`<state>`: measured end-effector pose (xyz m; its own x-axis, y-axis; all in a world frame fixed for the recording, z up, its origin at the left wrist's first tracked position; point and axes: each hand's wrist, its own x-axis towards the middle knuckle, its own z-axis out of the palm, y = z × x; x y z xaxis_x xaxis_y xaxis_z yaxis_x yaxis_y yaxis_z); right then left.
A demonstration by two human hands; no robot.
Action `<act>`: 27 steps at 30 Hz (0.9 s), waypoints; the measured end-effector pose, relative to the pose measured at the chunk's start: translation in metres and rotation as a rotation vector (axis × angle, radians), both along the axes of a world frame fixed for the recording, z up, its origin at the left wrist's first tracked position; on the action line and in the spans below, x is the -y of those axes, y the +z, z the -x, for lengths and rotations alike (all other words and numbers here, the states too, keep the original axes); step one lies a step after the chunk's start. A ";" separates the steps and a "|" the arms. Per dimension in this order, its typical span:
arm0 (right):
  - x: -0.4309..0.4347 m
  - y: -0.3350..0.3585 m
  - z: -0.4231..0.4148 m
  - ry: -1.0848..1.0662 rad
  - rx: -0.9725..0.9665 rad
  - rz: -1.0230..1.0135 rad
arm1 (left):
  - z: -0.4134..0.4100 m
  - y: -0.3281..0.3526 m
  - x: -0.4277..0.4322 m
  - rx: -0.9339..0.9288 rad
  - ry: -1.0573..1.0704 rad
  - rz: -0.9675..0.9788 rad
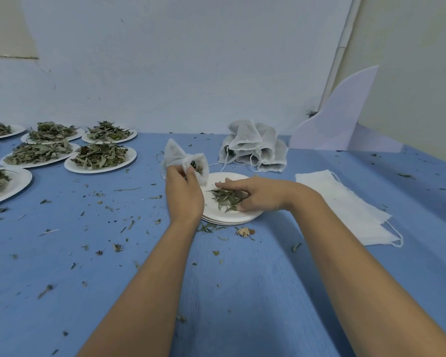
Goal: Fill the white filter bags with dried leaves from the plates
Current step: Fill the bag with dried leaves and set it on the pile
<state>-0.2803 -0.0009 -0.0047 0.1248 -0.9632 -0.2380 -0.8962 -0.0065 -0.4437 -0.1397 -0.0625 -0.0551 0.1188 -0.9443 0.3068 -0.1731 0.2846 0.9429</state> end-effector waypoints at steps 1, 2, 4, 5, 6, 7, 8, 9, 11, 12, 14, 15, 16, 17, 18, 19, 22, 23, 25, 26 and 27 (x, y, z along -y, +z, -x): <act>0.002 -0.002 -0.002 -0.001 -0.024 0.030 | 0.000 0.000 0.000 0.001 0.001 -0.001; 0.004 -0.003 -0.004 -0.012 -0.042 0.067 | 0.000 0.000 0.000 0.001 0.002 -0.001; 0.008 -0.006 -0.007 -0.039 -0.076 0.137 | -0.001 0.000 0.000 0.001 0.004 -0.002; 0.009 -0.006 -0.008 -0.046 -0.091 0.160 | -0.001 0.000 0.000 0.003 0.005 -0.003; 0.011 -0.007 -0.009 -0.047 -0.098 0.172 | -0.001 0.000 0.000 0.006 0.007 -0.006; 0.012 -0.008 -0.010 -0.045 -0.097 0.177 | -0.001 -0.001 0.001 0.010 0.008 -0.008; 0.013 -0.009 -0.010 -0.042 -0.101 0.177 | -0.001 -0.001 0.001 0.012 0.009 -0.009; 0.014 -0.010 -0.011 -0.035 -0.117 0.177 | -0.001 -0.001 0.001 0.011 0.008 -0.008; 0.014 -0.011 -0.013 -0.017 -0.160 0.188 | -0.002 -0.002 0.002 0.004 0.004 -0.009; 0.014 -0.010 -0.014 -0.008 -0.154 0.194 | -0.002 -0.002 0.002 0.001 0.002 -0.011; 0.015 -0.008 -0.016 0.023 -0.124 0.191 | -0.002 -0.003 0.003 0.002 0.003 -0.019; 0.015 -0.008 -0.017 0.040 -0.126 0.178 | -0.002 -0.003 0.003 0.000 0.003 -0.022; 0.016 -0.009 -0.017 0.053 -0.134 0.160 | -0.002 -0.003 0.004 -0.005 0.002 -0.024; 0.017 -0.010 -0.017 0.059 -0.136 0.141 | -0.002 -0.003 0.004 -0.009 0.001 -0.026; 0.017 -0.012 -0.018 0.061 -0.132 0.127 | -0.002 -0.003 0.004 -0.011 -0.001 -0.027; 0.017 -0.015 -0.018 0.066 -0.134 0.122 | -0.002 -0.003 0.004 -0.011 -0.002 -0.028; 0.019 -0.022 -0.019 0.065 -0.196 0.171 | -0.002 -0.003 0.003 -0.003 -0.001 -0.025; 0.019 -0.024 -0.020 0.046 -0.213 0.209 | -0.002 -0.003 0.004 0.000 0.001 -0.027; 0.020 -0.027 -0.019 -0.006 -0.237 0.312 | -0.003 -0.004 0.004 0.001 0.006 -0.026; 0.021 -0.030 -0.019 -0.031 -0.234 0.365 | -0.003 -0.004 0.004 0.001 0.007 -0.024; 0.021 -0.032 -0.019 -0.057 -0.218 0.411 | -0.003 -0.004 0.004 0.001 0.006 -0.021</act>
<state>-0.2610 -0.0219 -0.0365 0.0587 -0.9870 0.1496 -0.9722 -0.0906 -0.2161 -0.1369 -0.0665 -0.0589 0.1243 -0.9498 0.2872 -0.1761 0.2637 0.9484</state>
